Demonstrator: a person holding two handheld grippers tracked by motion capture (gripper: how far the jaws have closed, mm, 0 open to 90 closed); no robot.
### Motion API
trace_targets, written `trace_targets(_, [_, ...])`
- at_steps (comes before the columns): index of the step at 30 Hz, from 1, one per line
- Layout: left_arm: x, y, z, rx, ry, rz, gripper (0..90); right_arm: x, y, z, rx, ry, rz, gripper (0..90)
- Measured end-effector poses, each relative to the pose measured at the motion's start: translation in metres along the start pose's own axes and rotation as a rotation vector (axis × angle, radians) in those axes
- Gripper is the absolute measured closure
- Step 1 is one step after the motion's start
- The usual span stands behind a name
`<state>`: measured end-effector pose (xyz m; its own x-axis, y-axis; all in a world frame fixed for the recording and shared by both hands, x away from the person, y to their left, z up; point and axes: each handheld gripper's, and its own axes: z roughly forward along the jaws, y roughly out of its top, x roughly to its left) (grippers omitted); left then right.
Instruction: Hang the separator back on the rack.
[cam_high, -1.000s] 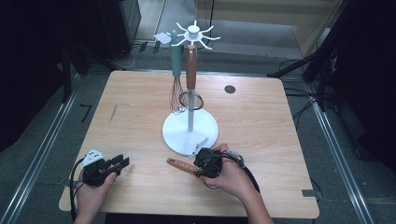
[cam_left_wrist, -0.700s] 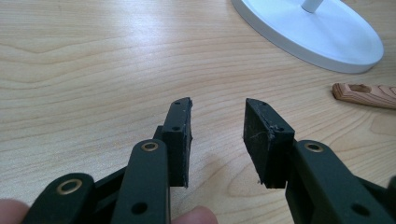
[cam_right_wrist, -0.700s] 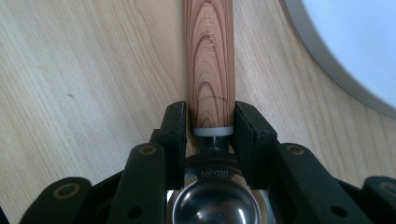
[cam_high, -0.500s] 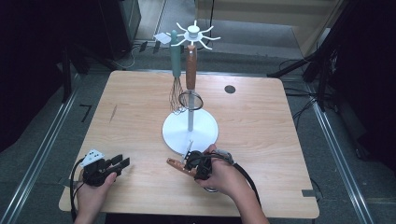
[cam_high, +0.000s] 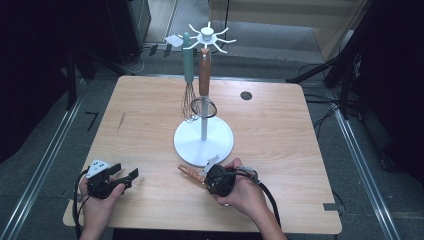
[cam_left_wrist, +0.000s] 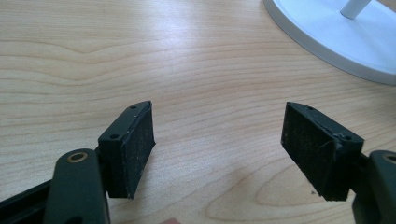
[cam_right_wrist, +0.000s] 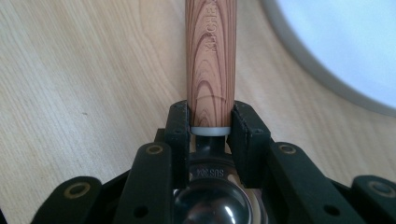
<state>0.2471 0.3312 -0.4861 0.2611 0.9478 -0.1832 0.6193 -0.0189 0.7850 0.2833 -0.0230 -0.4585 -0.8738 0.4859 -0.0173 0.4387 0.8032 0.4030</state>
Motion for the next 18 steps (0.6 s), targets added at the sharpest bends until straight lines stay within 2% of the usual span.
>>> trace_targets(3, [0.0,0.0,0.0,0.0,0.006,-0.008,22.7,-0.003,-0.006,-0.008,-0.077,0.013,0.015,72.0])
trace_targets(6, [0.0,0.0,0.001,0.005,0.016,-0.001,20.7,-0.007,-0.012,-0.014,-0.131,0.0,0.039,72.0])
trace_targets(13, [-0.002,0.0,0.002,0.007,0.022,0.007,20.3,-0.018,-0.027,-0.021,-0.275,0.003,0.138,72.0])
trace_targets(18, [-0.002,0.0,0.001,0.006,0.023,0.006,19.5,-0.022,-0.032,-0.025,-0.335,0.007,0.178,72.0])
